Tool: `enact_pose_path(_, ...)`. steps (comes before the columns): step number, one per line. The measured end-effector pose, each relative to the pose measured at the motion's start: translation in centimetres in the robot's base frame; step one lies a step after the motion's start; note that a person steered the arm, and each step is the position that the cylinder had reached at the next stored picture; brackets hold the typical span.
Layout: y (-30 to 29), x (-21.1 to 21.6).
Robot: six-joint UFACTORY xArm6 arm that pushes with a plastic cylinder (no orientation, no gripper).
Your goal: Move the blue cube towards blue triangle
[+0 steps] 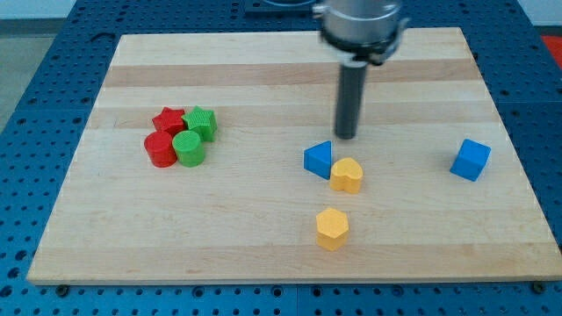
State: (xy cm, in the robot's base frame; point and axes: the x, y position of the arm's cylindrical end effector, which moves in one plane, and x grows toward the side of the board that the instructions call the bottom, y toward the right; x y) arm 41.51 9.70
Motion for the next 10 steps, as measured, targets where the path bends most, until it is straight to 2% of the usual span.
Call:
enact_pose_path(2, 17.8, 0.3)
enact_pose_path(3, 22.8, 3.1)
enact_pose_path(4, 23.6, 6.5)
enact_pose_path(5, 20.0, 8.0)
enact_pose_path(6, 15.6, 8.0)
enact_pose_path(7, 14.2, 8.0)
enact_pose_path(10, 16.1, 6.3)
